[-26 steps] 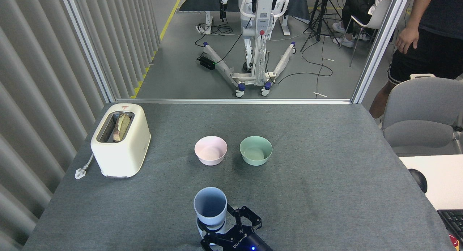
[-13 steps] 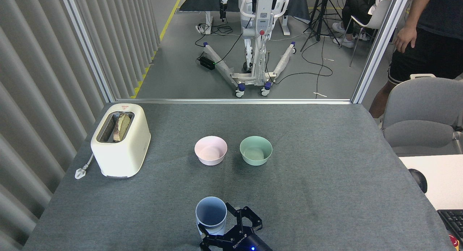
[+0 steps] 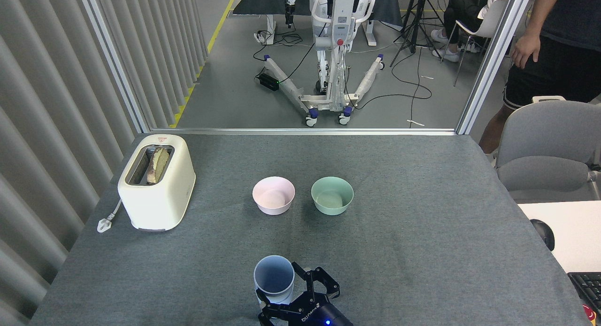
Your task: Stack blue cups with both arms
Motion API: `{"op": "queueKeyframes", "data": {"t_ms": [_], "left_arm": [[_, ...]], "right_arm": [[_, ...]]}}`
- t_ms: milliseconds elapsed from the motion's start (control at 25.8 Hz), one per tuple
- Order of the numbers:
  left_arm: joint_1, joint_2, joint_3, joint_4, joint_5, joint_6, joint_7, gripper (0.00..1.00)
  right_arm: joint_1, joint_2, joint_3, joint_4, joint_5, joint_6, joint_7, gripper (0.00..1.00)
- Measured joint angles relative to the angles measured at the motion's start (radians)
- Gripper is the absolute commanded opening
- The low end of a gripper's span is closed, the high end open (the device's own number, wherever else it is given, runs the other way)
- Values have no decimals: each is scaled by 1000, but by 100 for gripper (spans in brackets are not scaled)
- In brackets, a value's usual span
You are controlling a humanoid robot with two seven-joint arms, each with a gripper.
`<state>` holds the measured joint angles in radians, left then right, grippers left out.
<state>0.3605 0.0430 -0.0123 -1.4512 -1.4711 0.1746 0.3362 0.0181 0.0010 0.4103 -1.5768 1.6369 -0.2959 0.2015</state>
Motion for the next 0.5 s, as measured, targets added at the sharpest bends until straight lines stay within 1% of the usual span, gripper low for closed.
{"op": "queueKeyframes", "data": {"t_ms": [194,310,387,503], "left_arm": [[0,0,0,-1,0,0,0,100],[0,0,0,-1,0,0,0,100],[0,1,0,-1,0,0,0,100],[1,1,0,-1,0,0,0,100]], "right_arm": [[-2,2,-4,-6,-1,0,-24,95],[-4,2,-6,-27,-15,-2,-52,96],[-6,2,-17,-51,-42,-3,-71,98],[-13,2,-64,-80,-104,-6,-95,98]]}}
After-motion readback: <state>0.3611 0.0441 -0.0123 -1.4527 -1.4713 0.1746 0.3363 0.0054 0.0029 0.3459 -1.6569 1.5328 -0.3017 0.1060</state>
